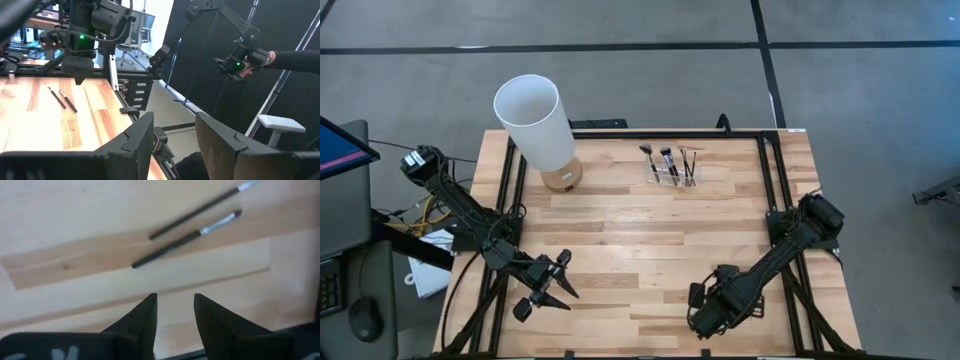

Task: Put items in baskets/containers
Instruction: Put the black liner brush into the transparent organizer

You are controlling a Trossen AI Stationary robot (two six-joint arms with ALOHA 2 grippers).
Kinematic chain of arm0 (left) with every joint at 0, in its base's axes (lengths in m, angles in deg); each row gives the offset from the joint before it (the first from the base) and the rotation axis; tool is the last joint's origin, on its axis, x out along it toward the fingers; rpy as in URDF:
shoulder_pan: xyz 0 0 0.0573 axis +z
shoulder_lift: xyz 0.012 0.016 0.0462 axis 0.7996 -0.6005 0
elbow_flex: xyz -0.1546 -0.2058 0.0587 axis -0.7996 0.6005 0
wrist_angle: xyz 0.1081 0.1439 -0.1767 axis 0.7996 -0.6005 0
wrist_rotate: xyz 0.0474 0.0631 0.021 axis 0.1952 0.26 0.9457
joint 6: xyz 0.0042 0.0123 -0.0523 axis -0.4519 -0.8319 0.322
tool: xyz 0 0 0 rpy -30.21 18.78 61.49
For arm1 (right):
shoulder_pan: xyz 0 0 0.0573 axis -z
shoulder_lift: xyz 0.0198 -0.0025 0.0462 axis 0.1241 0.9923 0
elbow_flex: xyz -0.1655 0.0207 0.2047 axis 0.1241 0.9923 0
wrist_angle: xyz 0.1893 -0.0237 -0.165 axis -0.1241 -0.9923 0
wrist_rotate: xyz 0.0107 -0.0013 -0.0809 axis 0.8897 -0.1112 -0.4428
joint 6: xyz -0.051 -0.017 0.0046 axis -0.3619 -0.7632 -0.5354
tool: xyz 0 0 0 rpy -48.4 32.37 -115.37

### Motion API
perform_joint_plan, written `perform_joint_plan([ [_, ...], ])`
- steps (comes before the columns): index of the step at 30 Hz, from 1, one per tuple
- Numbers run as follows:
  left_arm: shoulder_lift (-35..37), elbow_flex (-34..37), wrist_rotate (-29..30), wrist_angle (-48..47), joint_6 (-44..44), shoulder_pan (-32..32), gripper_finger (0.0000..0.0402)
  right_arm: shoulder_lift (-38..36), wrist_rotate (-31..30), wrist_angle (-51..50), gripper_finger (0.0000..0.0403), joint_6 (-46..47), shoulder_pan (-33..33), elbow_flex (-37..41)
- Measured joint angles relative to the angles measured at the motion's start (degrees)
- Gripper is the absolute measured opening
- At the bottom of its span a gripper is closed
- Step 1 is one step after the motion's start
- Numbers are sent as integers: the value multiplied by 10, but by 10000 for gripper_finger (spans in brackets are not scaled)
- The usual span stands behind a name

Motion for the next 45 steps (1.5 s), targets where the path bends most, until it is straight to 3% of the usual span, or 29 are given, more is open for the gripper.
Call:
perform_joint_plan([
  [9, 0, 0, 2, -2, 0, 14, 143, 15, 15, 16, 123, 18, 4, 11],
  [14, 0, 0, -5, -9, -17, 14, 143, 23, 49, 33, 123, 34, 8, 47],
  [24, 0, 0, -5, -14, -18, 14, 143, 24, 58, 81, 123, 38, 38, 105],
  [34, 0, 0, -5, -18, -13, 12, 143, 23, 105, 106, 123, 55, 21, 126],
  [39, 0, 0, -6, -22, -13, 11, 143, 19, 100, 87, 123, 58, 16, 98],
  [45, 0, 0, -6, -22, -12, 11, 143, 24, 69, 31, 123, 68, 7, -9],
])
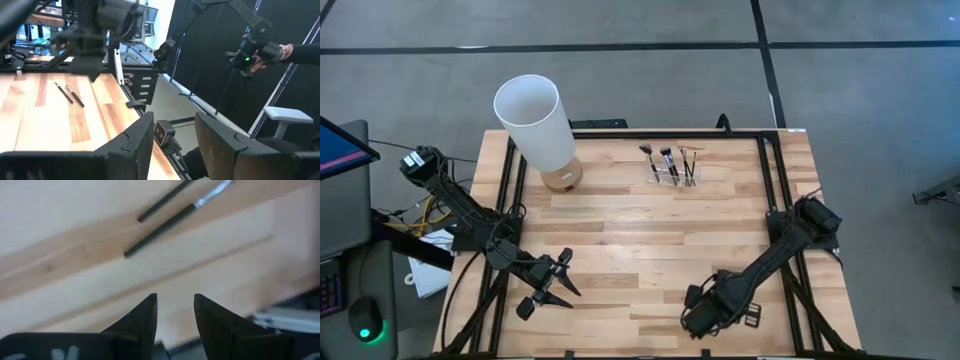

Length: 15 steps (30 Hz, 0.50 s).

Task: Put items in baskets/containers
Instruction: Put the black liner brush into the transparent organizer

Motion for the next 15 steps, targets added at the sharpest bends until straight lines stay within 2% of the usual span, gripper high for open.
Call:
perform_joint_plan([
  [3, 0, 0, -10, -1, 11, 0, 143, 38, 0, -38, 123, 2, -8, -100],
  [7, 0, 0, -13, -1, 12, 0, 143, 125, -33, -103, 123, 1, -13, -287],
  [9, 0, 0, -12, -1, 12, 0, 143, 172, -69, -147, 123, -8, -8, -390],
  [11, 0, 0, -13, -1, 12, 0, 143, 212, -134, -185, 123, -31, -1, -482],
  [15, 0, 0, -12, 1, 12, 0, 143, 159, -238, -153, 123, -75, 18, -404],
])
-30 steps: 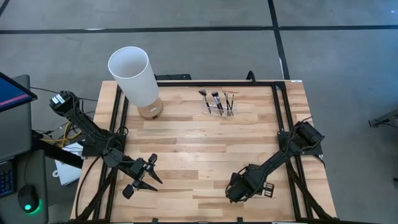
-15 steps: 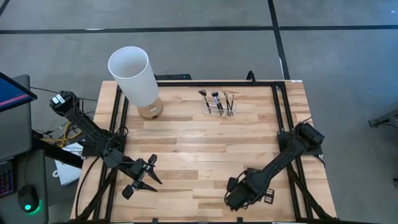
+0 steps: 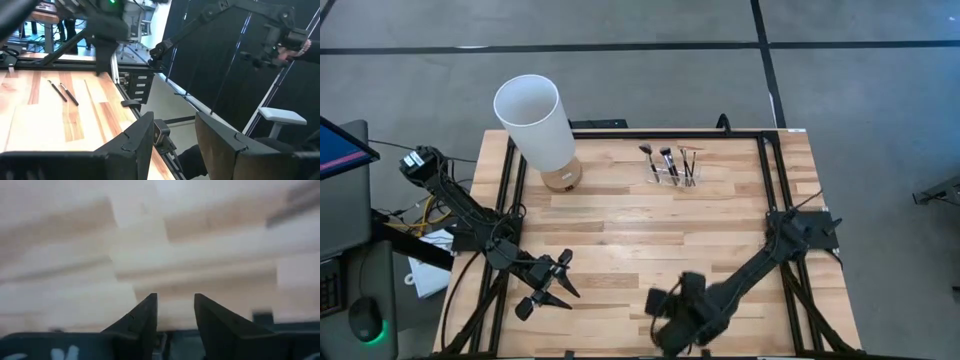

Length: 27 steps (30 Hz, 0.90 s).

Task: Put items in baskets/containers
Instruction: Put the black liner brush into the transparent organizer

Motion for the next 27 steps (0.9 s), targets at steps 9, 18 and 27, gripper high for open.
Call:
perform_joint_plan([
  [9, 0, 0, 1, 1, 1, 2, 143, -110, -85, -56, 123, -62, 86, 86],
  [18, 0, 0, -1, 5, 0, 2, 143, -162, -40, 14, 123, -327, 215, 151],
  [27, 10, 0, -1, 8, -42, 4, 143, -160, 166, -58, 106, -434, 223, 170],
])
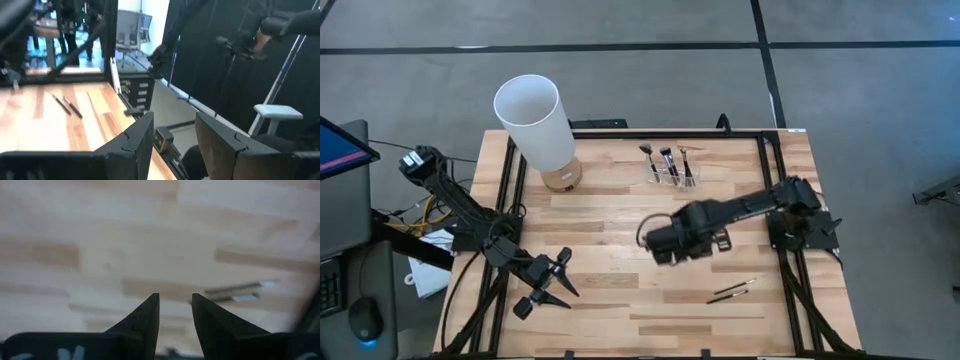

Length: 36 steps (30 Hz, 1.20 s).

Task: Put items in baskets/containers
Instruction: Put the black liner brush into the transparent organizer

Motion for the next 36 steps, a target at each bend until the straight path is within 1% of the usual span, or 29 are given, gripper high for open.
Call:
perform_joint_plan([
  [3, 20, -1, 2, 1, -5, 13, 143, -4, 30, 3, 101, -78, -31, 13],
  [9, 59, -1, 5, 2, -4, 43, 143, 5, 39, 3, 102, -342, -110, 39],
  [14, 64, 0, 4, 0, -4, 46, 143, 5, 15, 1, 102, -495, -157, 95],
  [16, 61, 0, 4, -2, -4, 45, 143, 4, 9, 0, 102, -539, -178, 127],
  [20, 59, 0, 20, -4, 0, 45, 143, 4, 3, 0, 102, -568, -201, 198],
  [24, 59, 0, 48, -18, 28, 44, 143, 3, -4, 14, 102, -595, -213, 257],
  [31, 59, 0, 91, -21, 68, 37, 143, 2, -5, 81, 101, -668, -228, 334],
  [36, 52, 0, 153, -18, 76, 21, 143, -34, -23, 145, 101, -663, -228, 383],
])
